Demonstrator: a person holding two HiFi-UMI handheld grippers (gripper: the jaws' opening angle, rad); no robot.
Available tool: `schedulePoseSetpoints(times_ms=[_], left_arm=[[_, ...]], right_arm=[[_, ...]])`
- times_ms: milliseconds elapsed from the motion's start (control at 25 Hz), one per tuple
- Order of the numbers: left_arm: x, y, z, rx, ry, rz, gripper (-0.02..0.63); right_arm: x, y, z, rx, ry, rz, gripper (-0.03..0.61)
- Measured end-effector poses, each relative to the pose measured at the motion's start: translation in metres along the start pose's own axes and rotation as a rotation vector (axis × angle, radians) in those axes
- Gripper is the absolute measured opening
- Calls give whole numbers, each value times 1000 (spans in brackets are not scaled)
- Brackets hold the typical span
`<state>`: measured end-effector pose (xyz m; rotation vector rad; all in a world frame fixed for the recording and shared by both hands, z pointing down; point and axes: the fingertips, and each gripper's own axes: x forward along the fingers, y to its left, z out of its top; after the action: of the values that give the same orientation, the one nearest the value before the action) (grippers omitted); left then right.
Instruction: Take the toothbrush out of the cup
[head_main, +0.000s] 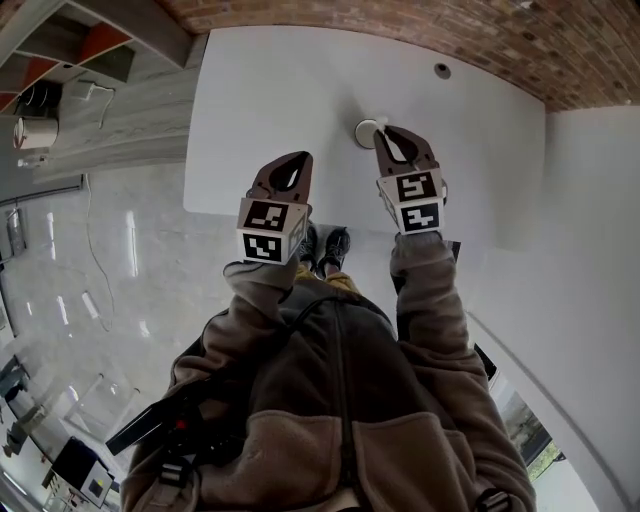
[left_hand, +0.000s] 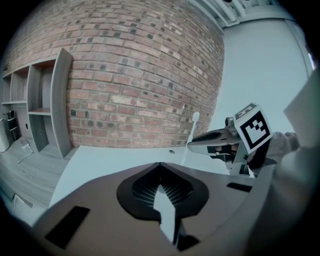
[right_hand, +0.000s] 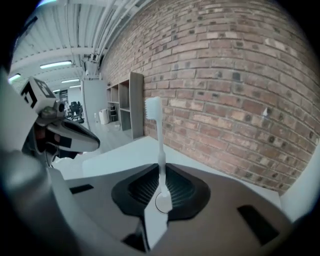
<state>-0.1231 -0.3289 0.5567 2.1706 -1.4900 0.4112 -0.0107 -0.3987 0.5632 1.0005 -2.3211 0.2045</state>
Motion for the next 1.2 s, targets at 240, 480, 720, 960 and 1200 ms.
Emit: schedulePoseSetpoints(times_ms=[240, 480, 720, 960, 1200], left_arm=[[-25, -24, 69, 53, -164, -30, 5], [-53, -52, 134, 118, -301, -57, 5], [-78, -78, 181, 177, -399, -78, 4], [-97, -89, 217, 225, -488, -70, 5], [-111, -94, 243, 257, -543, -67, 5]], right_arm=[[-71, 0, 57, 74, -152, -87, 45], [-128, -7, 103, 126, -270, -119, 44], [-170, -8, 142, 93, -362, -141, 44], [-203, -14, 172, 63, -455, -167, 44], [-219, -22, 191, 38, -502, -185, 44]])
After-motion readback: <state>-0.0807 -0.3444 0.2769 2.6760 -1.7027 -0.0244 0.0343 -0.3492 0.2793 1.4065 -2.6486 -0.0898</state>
